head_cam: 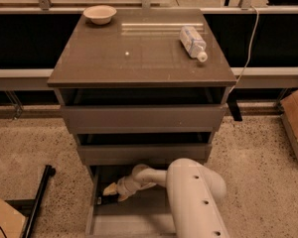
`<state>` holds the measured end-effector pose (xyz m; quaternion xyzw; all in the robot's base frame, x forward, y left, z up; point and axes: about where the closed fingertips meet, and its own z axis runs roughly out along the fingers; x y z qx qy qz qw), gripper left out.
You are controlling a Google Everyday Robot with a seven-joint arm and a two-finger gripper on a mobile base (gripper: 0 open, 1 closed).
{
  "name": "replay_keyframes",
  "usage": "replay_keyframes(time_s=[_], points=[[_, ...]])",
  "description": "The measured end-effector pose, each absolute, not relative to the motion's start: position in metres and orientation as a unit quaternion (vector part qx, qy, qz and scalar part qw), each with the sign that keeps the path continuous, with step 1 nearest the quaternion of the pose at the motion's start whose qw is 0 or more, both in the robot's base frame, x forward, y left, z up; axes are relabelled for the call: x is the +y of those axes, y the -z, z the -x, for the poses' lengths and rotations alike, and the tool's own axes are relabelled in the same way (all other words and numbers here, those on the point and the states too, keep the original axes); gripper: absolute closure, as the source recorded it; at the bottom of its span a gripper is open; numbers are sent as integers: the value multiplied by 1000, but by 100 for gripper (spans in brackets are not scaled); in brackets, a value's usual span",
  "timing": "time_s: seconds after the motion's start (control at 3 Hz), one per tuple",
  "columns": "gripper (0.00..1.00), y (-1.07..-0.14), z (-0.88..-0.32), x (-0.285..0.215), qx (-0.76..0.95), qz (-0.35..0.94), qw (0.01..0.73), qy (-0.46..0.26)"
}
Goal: Pick rxbar chocolate from bottom drawer and place on counter
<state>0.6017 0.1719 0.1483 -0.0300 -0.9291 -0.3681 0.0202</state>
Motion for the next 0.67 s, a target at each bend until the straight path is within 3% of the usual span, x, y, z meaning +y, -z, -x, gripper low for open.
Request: replay_keyframes(time_s=[0.67], points=[[95, -120, -588, 192, -924, 18, 69, 375]])
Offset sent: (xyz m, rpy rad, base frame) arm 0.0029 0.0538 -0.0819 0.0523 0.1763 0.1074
